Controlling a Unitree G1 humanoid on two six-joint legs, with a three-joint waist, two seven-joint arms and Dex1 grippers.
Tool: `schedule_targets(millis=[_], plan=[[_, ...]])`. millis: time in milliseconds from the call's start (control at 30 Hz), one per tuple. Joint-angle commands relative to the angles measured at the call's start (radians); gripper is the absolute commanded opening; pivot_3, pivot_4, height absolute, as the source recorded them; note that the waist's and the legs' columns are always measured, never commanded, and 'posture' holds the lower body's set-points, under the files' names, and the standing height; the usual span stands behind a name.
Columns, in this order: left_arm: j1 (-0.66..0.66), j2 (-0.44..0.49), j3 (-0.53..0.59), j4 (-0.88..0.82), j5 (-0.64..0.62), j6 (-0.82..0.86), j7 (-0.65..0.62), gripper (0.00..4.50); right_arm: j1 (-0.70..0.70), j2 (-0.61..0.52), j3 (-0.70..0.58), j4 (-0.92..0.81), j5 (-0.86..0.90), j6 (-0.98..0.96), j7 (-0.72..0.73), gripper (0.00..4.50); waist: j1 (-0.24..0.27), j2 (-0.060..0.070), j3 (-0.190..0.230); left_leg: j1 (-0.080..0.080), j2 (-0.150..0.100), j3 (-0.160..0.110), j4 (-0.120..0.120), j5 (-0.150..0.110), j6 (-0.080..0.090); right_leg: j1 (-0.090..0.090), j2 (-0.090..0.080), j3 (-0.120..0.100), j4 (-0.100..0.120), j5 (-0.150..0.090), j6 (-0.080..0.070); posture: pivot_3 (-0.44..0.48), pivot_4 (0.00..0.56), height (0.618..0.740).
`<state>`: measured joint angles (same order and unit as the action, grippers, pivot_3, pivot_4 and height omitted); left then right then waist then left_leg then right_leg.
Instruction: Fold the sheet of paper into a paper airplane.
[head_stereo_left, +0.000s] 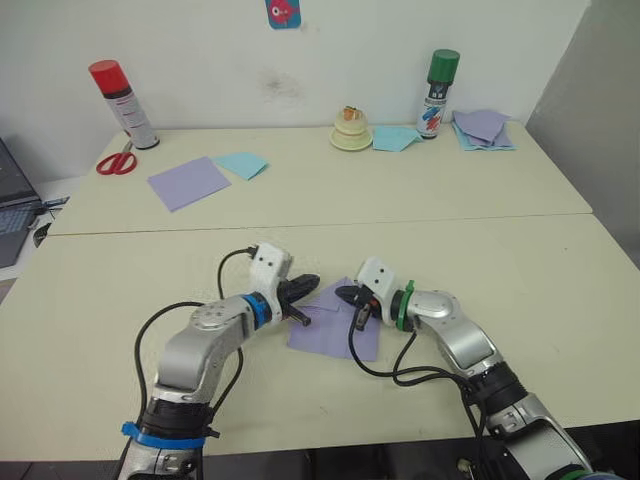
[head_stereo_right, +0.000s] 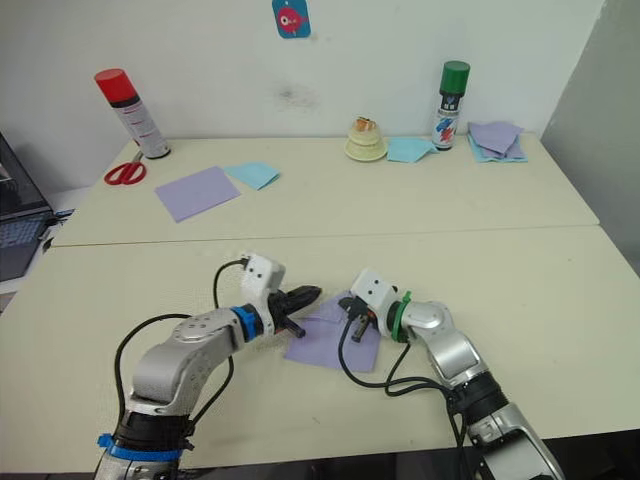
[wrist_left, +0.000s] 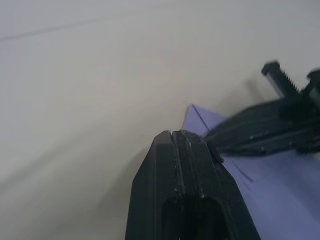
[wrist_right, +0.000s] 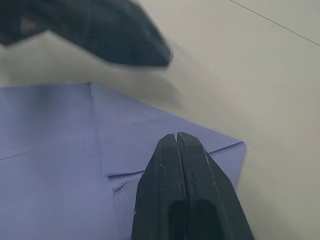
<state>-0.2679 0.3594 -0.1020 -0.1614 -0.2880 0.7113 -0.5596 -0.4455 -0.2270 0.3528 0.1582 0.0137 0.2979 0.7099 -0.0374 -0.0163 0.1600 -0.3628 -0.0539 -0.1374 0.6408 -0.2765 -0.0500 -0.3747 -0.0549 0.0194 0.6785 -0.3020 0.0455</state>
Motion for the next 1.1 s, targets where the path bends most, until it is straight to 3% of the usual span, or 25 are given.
schedule_targets(millis=[33, 267, 600, 867, 1033, 1100], plan=[[-0.006, 0.044, -0.068, 0.033, 0.062, -0.045, -0.029, 0.02, -0.003, 0.020, -0.007, 0.001, 0.000, 0.020, -0.020, 0.00, 0.001, 0.000, 0.000, 0.000, 0.000, 0.000, 0.000, 0.000, 0.000, -0.001, 0.000, 0.000, 0.000, 0.000, 0.000, 0.000, 0.150, 0.740], [-0.005, 0.054, -0.092, 0.067, 0.072, -0.052, -0.047, 0.02, 0.008, 0.051, -0.009, -0.040, 0.007, 0.059, -0.045, 0.00, 0.003, 0.000, 0.000, -0.001, -0.001, 0.000, 0.000, 0.000, 0.001, -0.001, 0.000, 0.000, 0.000, 0.000, 0.000, 0.000, 0.150, 0.740], [-0.012, 0.043, -0.091, 0.077, 0.075, -0.064, -0.046, 0.02, -0.023, 0.011, -0.049, 0.073, -0.085, 0.058, -0.188, 0.00, 0.006, 0.000, 0.000, 0.000, -0.002, -0.001, 0.000, 0.000, 0.001, 0.001, 0.000, -0.001, 0.000, 0.000, 0.000, 0.000, 0.150, 0.740], [-0.023, 0.020, -0.112, 0.099, 0.078, -0.081, -0.053, 0.02, -0.015, -0.032, -0.095, 0.023, -0.045, 0.086, -0.160, 0.00, 0.012, 0.000, 0.000, 0.000, -0.003, -0.001, 0.000, 0.000, 0.001, 0.002, -0.001, -0.001, -0.001, 0.000, 0.000, 0.000, 0.150, 0.740], [-0.037, 0.011, -0.118, 0.115, 0.080, -0.089, -0.055, 0.02, -0.046, -0.090, -0.222, -0.168, 0.155, 0.348, -0.033, 0.00, 0.017, 0.001, 0.001, -0.002, -0.004, -0.002, 0.001, -0.001, 0.001, 0.001, -0.001, -0.002, -0.001, 0.000, 0.000, 0.000, 0.150, 0.740], [-0.039, 0.010, -0.119, 0.121, 0.082, -0.094, -0.058, 0.00, -0.055, -0.119, -0.263, -0.219, 0.235, 0.474, 0.004, 0.60, 0.018, 0.001, 0.001, -0.002, -0.004, -0.002, 0.000, -0.001, 0.001, 0.001, -0.001, -0.002, -0.002, 0.000, 0.000, 0.000, 0.150, 0.740]])
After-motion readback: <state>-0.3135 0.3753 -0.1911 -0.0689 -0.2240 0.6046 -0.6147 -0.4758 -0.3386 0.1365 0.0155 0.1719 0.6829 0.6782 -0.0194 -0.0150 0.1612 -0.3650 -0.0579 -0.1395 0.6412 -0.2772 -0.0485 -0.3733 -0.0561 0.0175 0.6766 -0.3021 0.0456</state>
